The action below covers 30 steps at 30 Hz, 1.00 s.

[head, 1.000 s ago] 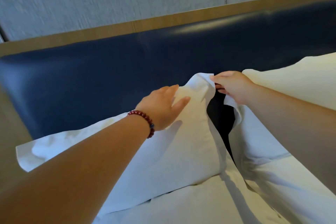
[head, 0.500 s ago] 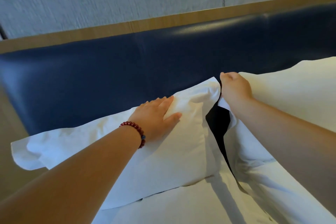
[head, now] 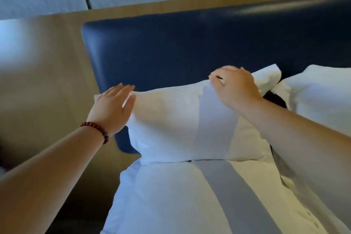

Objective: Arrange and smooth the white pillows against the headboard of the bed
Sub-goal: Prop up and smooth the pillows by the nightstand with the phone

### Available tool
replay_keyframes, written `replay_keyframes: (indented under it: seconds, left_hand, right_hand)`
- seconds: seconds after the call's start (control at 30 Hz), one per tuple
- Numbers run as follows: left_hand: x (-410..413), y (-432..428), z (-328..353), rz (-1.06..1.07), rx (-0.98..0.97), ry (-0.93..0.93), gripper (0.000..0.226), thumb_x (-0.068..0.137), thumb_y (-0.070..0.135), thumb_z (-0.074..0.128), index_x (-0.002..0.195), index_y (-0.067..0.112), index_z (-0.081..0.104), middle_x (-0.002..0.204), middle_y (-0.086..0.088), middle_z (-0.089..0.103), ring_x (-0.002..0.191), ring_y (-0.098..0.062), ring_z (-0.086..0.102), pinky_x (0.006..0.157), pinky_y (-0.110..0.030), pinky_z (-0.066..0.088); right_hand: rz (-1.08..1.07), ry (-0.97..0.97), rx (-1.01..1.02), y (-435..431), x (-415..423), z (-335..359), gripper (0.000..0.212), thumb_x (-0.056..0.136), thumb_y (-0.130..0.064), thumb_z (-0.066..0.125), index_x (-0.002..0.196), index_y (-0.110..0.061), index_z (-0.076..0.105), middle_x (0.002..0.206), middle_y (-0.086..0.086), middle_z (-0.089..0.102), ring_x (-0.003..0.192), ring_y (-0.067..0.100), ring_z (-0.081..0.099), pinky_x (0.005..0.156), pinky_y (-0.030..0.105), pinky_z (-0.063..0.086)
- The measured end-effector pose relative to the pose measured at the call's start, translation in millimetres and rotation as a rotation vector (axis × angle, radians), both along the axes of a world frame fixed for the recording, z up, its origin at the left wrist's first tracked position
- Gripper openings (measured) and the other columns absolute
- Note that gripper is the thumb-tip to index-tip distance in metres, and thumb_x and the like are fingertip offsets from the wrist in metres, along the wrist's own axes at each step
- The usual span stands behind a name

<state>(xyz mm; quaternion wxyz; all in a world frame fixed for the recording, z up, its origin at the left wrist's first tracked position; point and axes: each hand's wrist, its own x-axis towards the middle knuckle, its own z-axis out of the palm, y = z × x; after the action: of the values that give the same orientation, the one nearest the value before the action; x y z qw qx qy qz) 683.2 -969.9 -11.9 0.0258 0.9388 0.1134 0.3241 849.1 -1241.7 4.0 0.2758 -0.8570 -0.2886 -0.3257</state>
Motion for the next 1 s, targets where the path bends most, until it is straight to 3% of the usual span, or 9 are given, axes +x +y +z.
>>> replay_keyframes:
  seconds: [0.1,0.23,0.4,0.5,0.67,0.73,0.8,0.9,1.0]
  left_hand:
    - [-31.1,11.1,-3.5,-0.015,-0.125,-0.120,0.043,0.102,0.032,0.038,0.141,0.019,0.048,0.146,-0.004,0.047,0.139,-0.021,0.036,0.113,-0.037,0.028]
    - [-62.5,28.2,-26.5,0.012,-0.301,-0.219,0.038,0.100,0.030,0.044,0.135,0.020,0.055,0.131,-0.002,0.058,0.123,-0.021,0.051,0.099,-0.032,0.039]
    - [-75.2,46.9,-82.1,0.033,-0.682,-0.197,0.034,0.097,0.035,0.052,0.127,0.022,0.060,0.120,0.011,0.062,0.108,-0.008,0.058,0.084,-0.015,0.042]
    - [-59.9,54.3,-115.5,-0.024,-0.933,-0.169,0.038,0.094,0.033,0.059,0.130,0.021,0.058,0.125,0.010,0.062,0.112,-0.004,0.058,0.079,-0.007,0.038]
    - [-10.2,64.0,-114.2,-0.295,-1.314,-0.180,0.068,0.088,0.029,0.069,0.147,0.027,0.035,0.142,0.020,0.041,0.128,-0.002,0.042,0.099,-0.020,0.037]
    - [11.3,73.0,-106.6,-0.389,-1.378,-0.082,0.051,0.085,0.030,0.071,0.133,0.027,0.052,0.126,0.024,0.058,0.121,-0.008,0.052,0.097,-0.021,0.043]
    - [21.2,87.9,-97.8,-0.400,-1.370,0.062,0.027,0.084,0.033,0.072,0.109,0.021,0.067,0.099,0.016,0.073,0.106,-0.016,0.065,0.091,-0.024,0.049]
    - [22.8,117.3,-93.9,-0.281,-1.280,0.118,0.031,0.076,0.049,0.076,0.094,0.024,0.073,0.098,0.008,0.074,0.101,-0.015,0.066,0.101,-0.037,0.045]
    - [18.0,121.3,-103.3,-0.313,-1.366,0.062,0.020,0.082,0.042,0.073,0.090,0.023,0.073,0.100,0.000,0.074,0.103,-0.018,0.066,0.103,-0.037,0.046]
  right_hand:
    - [0.273,-0.159,-0.084,49.5,-60.4,-6.7,0.030,0.089,-0.031,0.051,0.097,-0.014,0.074,0.104,0.004,0.069,0.095,0.028,0.063,0.089,0.046,0.047]
    - [0.372,-0.122,-0.228,104.0,-94.0,-32.7,0.032,0.087,-0.036,0.050,0.098,-0.019,0.074,0.102,-0.002,0.069,0.092,0.025,0.062,0.085,0.041,0.048]
    - [0.216,-0.100,-0.273,147.5,-107.6,-72.3,0.038,0.083,-0.039,0.047,0.107,-0.022,0.070,0.118,0.000,0.062,0.108,0.028,0.057,0.098,0.048,0.035]
    - [0.104,-0.114,-0.282,160.7,-110.7,-78.2,0.048,0.085,-0.050,0.042,0.123,-0.027,0.060,0.131,0.000,0.054,0.126,0.025,0.047,0.108,0.055,0.023]
    - [0.009,-0.088,-0.255,165.7,-116.5,-84.3,0.055,0.087,-0.055,0.038,0.135,-0.030,0.052,0.144,-0.002,0.046,0.139,0.023,0.035,0.114,0.056,0.012]
    - [0.018,-0.083,-0.234,165.4,-123.7,-92.0,0.054,0.089,-0.052,0.041,0.137,-0.029,0.050,0.150,-0.001,0.041,0.143,0.023,0.030,0.116,0.052,0.007]
    - [0.023,-0.065,-0.234,159.8,-122.7,-100.1,0.054,0.091,-0.048,0.044,0.141,-0.029,0.046,0.155,-0.002,0.034,0.146,0.019,0.024,0.117,0.043,0.002]
    - [0.021,-0.024,-0.155,146.9,-114.2,-101.8,0.054,0.092,-0.040,0.047,0.143,-0.023,0.045,0.156,-0.001,0.035,0.146,0.014,0.025,0.119,0.034,0.004]
    - [-0.014,-0.038,-0.143,149.4,-118.8,-104.8,0.054,0.091,-0.036,0.048,0.142,-0.020,0.047,0.155,0.001,0.036,0.146,0.018,0.025,0.120,0.040,0.008]
